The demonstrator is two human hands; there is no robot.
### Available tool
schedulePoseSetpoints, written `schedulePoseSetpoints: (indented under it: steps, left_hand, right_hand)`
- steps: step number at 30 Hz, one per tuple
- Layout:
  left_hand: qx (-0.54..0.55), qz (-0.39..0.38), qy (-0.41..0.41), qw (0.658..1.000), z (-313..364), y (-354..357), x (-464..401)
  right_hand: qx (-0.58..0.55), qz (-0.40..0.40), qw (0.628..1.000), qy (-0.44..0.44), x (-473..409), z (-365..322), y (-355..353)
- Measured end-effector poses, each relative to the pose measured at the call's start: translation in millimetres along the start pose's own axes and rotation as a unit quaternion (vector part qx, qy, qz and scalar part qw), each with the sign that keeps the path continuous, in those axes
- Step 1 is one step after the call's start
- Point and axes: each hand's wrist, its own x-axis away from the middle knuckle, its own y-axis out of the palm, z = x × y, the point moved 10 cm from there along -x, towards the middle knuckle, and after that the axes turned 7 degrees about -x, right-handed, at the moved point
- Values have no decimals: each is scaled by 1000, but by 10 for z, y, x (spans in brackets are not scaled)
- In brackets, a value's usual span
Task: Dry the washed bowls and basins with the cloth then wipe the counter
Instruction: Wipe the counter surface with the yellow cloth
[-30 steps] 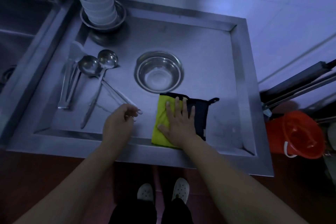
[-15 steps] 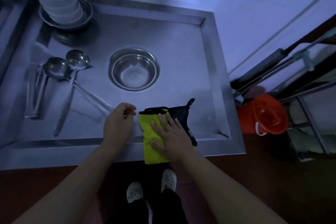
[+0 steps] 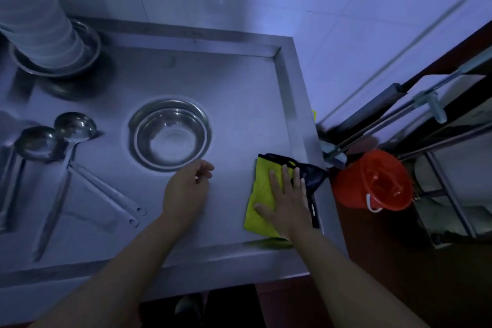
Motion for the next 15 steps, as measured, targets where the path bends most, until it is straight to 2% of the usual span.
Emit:
schedulePoseSetpoints:
  steps: [5,11,15]
  left_hand:
    - [-28,35,-20,999,6,22,-548]
    - [-69,88,-49,993,98,-9,-1258]
    - [-55,130,-70,988,93,-120,-1578]
  right_hand:
    - [-15,67,997,-42,-881,-146,-363]
    - [-9,89,992,-90,-2028,-266,-740]
    - [6,92,991,-98,-2682,-366,-935]
